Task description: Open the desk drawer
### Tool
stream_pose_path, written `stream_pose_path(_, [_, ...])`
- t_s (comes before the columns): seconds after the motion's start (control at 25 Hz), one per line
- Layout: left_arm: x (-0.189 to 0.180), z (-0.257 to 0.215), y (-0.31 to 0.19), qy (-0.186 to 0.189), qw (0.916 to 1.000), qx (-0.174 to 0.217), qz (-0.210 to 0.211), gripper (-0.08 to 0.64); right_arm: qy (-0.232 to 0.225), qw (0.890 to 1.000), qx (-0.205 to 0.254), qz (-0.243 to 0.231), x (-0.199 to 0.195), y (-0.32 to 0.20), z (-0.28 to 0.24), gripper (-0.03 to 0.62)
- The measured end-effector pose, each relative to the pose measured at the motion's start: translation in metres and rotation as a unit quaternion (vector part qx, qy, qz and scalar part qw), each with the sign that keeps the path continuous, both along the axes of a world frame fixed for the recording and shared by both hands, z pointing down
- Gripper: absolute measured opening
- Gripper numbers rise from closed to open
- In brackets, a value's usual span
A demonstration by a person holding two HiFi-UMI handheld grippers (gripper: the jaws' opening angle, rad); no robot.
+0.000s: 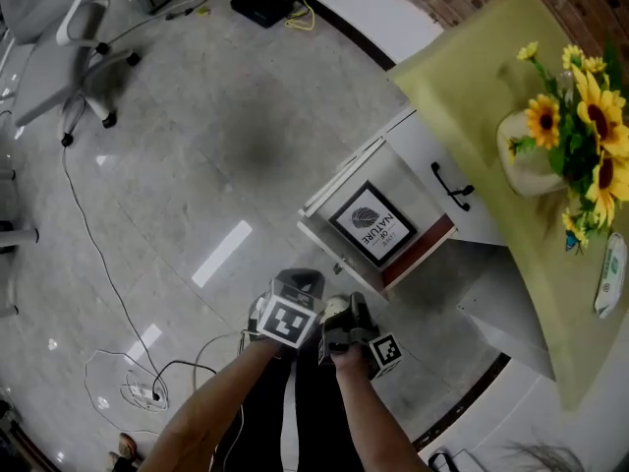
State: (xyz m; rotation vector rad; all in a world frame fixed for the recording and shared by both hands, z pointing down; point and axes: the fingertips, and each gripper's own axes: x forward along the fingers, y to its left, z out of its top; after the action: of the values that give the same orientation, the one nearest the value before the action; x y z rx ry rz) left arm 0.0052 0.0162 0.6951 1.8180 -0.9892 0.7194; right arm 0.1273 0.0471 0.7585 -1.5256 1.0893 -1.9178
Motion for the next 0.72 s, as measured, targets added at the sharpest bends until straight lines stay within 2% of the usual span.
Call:
stream_pose_path(0.12, [0.002,-0.025,-0.006,0.003,0.9999,0.010,0.000,0.009,0.009,0.999,0.031,-0.029,-0.005,-0.014,-0.029,0.015])
stream_pose_path(0.2, [0.005,-0.042,-0.010,0.006,0.9998,0.016,0.003,0.009,0.030,0.995,0.066,-0.072,-0.012,-0.031,-0.057,0.012])
stream_pose_path(0.32, [0.012,-0.075,-0.013,0.016,0.9993,0.033,0.008,0.009,0.062,0.980,0.115,-0.151,-0.020,-0.047,-0.097,0.012])
stream_pose_path(0.4, [0.013,-0.102,-0.019,0.028,0.9983,0.051,0.001,0.009,0.060,0.971,0.141,-0.185,-0.027,-0.054,-0.123,0.012])
stream_pose_path(0.56, [0.014,-0.128,-0.005,0.038,0.9988,0.028,-0.014,0.009,0.035,0.968,0.167,-0.185,-0.028,-0.062,-0.175,0.012])
stream_pose_path(0.72, [0.010,-0.169,-0.006,0.048,0.9976,0.036,-0.034,0.009,0.028,0.964,0.181,-0.194,-0.027,-0.063,-0.224,0.012])
